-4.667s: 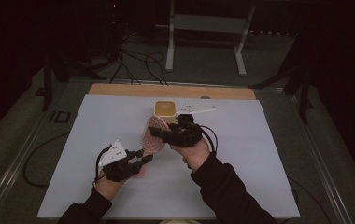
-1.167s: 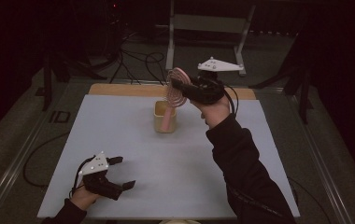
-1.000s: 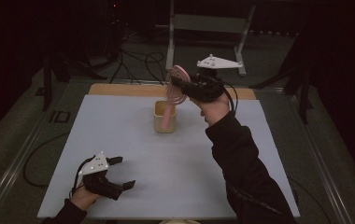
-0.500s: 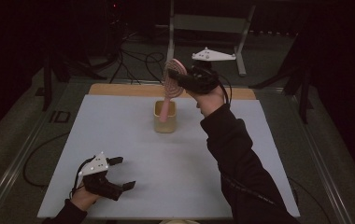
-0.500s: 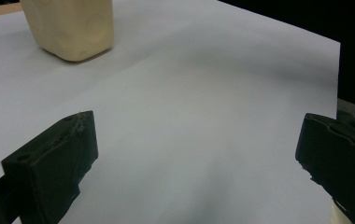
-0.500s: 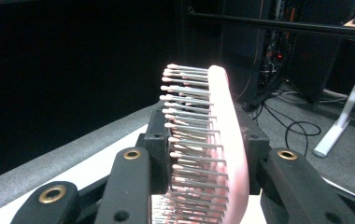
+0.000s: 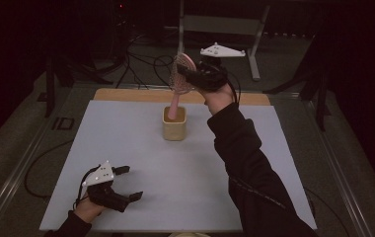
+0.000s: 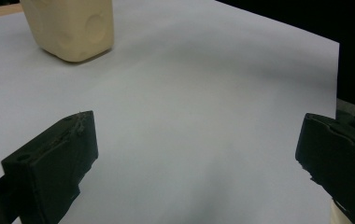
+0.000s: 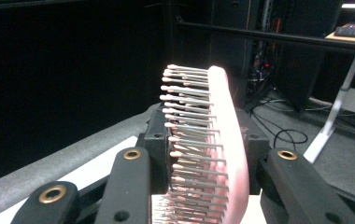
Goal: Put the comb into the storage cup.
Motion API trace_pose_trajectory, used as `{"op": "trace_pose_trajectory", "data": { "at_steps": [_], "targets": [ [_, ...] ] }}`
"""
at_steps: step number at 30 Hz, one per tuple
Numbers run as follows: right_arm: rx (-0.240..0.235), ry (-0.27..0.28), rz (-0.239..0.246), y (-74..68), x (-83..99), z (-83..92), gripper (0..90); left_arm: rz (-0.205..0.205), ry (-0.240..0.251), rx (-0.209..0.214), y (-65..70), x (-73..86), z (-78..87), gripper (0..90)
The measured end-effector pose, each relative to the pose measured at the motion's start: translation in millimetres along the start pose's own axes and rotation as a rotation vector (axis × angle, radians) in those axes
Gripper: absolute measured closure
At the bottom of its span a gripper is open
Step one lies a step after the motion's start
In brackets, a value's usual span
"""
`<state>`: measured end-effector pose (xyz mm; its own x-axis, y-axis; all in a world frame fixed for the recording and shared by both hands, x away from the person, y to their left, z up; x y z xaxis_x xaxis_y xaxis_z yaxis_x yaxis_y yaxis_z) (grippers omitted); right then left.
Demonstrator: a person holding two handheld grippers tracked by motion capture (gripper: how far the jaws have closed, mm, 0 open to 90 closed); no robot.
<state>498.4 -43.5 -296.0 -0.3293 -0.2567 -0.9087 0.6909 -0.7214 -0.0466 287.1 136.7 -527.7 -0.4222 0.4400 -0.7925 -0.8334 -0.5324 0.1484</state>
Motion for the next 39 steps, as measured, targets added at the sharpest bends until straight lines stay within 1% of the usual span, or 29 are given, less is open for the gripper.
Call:
{"op": "trace_pose_trajectory", "data": {
  "at_steps": [6, 11, 20, 26, 29, 30, 39],
  "targets": [
    [0.012, 0.022, -0.002, 2.9, -3.7, -4.4, 65.4, -0.002, 0.004, 0.002, -0.2, -0.2, 0.3, 0.0],
    [0.02, 0.043, -0.001, 6.0, -2.6, -8.4, 65.4, -0.002, 0.01, 0.004, 0.3, -0.6, 0.3, 0.0],
    [0.027, 0.017, -0.005, 11.1, 9.9, -22.2, 65.4, -0.006, 0.004, 0.006, 0.3, 0.1, -0.2, 0.0],
    [0.026, 0.006, -0.016, 14.3, 16.9, -28.0, 65.4, -0.012, 0.004, 0.002, 0.0, 0.4, -0.1, 0.0],
    [0.024, 0.003, -0.013, 14.6, 19.3, -29.7, 65.4, -0.013, 0.002, 0.005, 0.5, 0.6, -0.4, 0.0],
    [0.026, -0.002, -0.015, 15.1, 22.9, -32.0, 65.4, -0.012, 0.002, 0.006, 1.0, 0.4, -0.3, 0.0],
    [0.027, -0.022, -0.018, 18.8, 35.0, -38.8, 65.4, -0.01, 0.01, 0.01, 1.7, -0.1, 0.2, 0.0]
  ]
}}
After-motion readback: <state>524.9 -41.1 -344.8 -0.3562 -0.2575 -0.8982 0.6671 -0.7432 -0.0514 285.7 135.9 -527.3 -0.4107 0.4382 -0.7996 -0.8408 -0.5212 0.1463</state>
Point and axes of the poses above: each handheld gripper's, and its own axes: z roughly backward along the jaws, x roughly out of its underside, y roughly to its right, the point moved 9 cm from there along -z, roughly forward along the jaws, and after that the axes turned 10 degrees about -y, right-handed, at the moved point
